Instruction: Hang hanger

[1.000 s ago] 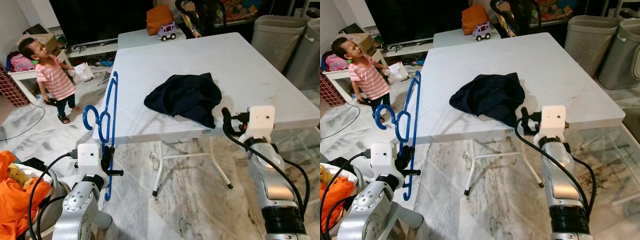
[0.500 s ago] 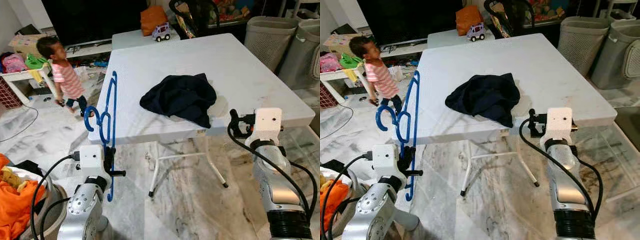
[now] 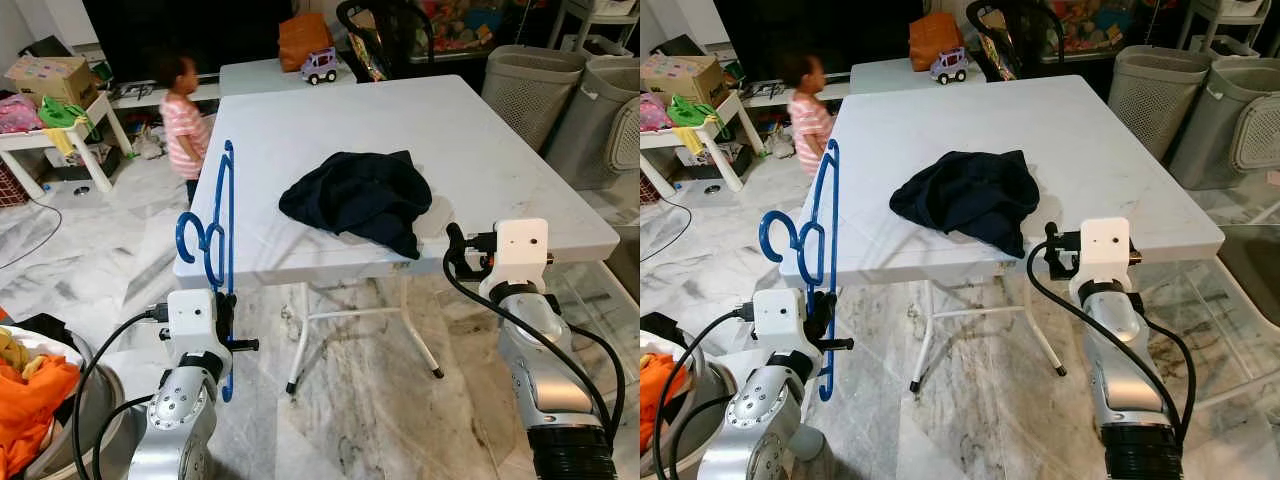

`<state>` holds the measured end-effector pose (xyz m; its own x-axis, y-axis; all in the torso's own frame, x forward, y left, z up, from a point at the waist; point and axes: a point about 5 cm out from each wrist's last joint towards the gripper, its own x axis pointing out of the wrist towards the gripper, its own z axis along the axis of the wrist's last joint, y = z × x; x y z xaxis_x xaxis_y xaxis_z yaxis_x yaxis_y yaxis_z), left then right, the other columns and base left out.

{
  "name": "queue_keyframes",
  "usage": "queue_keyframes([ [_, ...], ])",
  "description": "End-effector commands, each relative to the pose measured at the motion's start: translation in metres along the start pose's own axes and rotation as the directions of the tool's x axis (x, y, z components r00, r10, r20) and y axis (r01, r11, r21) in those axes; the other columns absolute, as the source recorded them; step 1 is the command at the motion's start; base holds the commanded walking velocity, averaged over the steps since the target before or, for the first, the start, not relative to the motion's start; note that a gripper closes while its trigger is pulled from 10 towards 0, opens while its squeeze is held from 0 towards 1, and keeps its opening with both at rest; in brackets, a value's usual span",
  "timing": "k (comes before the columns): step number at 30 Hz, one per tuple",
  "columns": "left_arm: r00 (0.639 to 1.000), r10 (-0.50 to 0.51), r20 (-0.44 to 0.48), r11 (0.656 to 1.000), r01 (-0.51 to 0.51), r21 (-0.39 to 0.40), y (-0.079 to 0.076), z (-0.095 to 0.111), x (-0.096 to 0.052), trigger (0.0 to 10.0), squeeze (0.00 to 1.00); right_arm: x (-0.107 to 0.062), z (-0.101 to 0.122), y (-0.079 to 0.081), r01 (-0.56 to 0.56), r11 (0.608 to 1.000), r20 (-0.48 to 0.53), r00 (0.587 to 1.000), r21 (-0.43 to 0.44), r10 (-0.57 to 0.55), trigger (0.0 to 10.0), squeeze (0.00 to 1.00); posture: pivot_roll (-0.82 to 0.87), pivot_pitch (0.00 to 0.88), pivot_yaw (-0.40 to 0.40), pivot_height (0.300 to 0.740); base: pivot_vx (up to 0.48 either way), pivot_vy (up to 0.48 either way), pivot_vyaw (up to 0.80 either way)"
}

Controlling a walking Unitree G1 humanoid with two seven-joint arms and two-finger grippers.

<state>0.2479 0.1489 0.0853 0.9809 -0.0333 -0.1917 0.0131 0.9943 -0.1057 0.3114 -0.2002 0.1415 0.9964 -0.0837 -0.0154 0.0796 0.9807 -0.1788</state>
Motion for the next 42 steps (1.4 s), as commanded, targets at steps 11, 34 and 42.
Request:
queue_keyframes([
  [11, 1.000, -0.026, -0.017, 0.999, 0.026, 0.041, -0.003, 0.001, 0.001, 10.0, 0.00, -0.006, 0.001, 0.007, -0.029, 0.999, -0.006, 1.000, 0.013, 0.029, 10.0, 0.00, -0.13, 0.020, 0.057, 0.740, 0.000, 0.000, -0.20],
  [34, 0.999, -0.026, -0.034, 0.998, 0.028, 0.060, 0.001, 0.003, -0.002, 10.0, 0.00, -0.005, -0.001, 0.018, -0.047, 0.999, -0.026, 0.999, 0.022, 0.048, 10.0, 0.00, -0.11, 0.052, 0.067, 0.740, -0.199, 0.000, 0.00],
  [42, 0.999, -0.023, -0.038, 0.998, 0.025, 0.061, 0.001, 0.003, -0.003, 10.0, 0.00, -0.006, -0.003, 0.019, -0.047, 0.999, -0.033, 0.998, 0.019, 0.048, 10.0, 0.00, -0.10, 0.064, 0.068, 0.740, -0.402, 0.000, 0.00],
])
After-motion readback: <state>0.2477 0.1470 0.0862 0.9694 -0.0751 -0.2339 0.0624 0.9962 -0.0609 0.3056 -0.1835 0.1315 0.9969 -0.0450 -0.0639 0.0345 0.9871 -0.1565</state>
